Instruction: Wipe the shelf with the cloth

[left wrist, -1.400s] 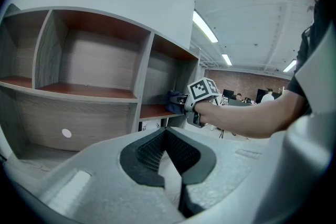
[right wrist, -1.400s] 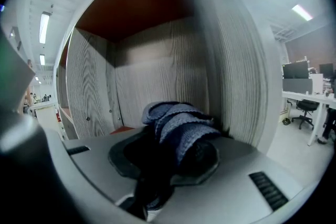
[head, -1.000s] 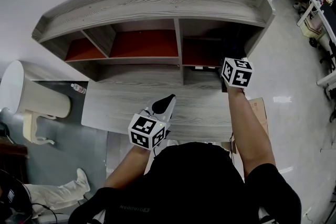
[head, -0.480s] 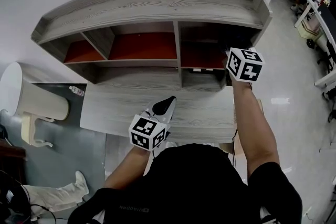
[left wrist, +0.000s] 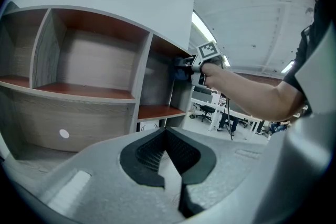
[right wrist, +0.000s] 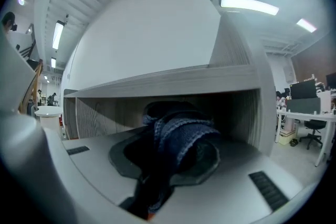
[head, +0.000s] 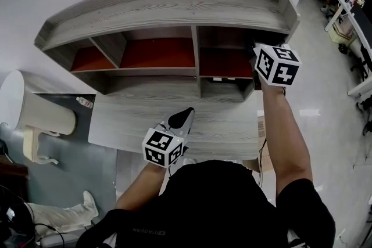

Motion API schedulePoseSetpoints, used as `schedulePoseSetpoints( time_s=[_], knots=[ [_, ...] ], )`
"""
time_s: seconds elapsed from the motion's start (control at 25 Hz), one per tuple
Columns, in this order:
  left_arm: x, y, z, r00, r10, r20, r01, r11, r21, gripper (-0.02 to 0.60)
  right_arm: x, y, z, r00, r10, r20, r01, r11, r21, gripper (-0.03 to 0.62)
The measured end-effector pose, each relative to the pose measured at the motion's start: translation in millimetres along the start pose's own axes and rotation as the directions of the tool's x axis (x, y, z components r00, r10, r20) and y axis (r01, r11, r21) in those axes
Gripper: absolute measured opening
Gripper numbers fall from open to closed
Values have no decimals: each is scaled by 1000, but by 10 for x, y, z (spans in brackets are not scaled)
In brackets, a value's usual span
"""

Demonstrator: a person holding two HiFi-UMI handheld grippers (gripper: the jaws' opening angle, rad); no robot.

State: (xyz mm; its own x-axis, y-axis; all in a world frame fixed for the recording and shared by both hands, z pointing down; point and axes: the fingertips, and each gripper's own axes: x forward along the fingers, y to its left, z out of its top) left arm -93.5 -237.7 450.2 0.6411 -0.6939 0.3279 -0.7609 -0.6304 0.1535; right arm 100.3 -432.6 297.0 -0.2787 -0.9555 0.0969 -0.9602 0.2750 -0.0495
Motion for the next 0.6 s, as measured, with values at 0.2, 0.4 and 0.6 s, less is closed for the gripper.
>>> schedulePoseSetpoints(
  time_s=[0.2,0.4,0.6],
  knots=[
    [-15,15,0,1000,5,4,-5,1000,-5,8,-14,-2,28,1000,-11,3,11,1000,-13,97],
    [-25,11,2,1000,6,5,-6,1000,-6,8,-39,-1,62,1000,-21,4,21,999,-40,97],
    [-26,4,-1,1000,5,9,-5,1000,-5,8,-41,3,71,1000,-23,5,23,999,-42,97]
  ],
)
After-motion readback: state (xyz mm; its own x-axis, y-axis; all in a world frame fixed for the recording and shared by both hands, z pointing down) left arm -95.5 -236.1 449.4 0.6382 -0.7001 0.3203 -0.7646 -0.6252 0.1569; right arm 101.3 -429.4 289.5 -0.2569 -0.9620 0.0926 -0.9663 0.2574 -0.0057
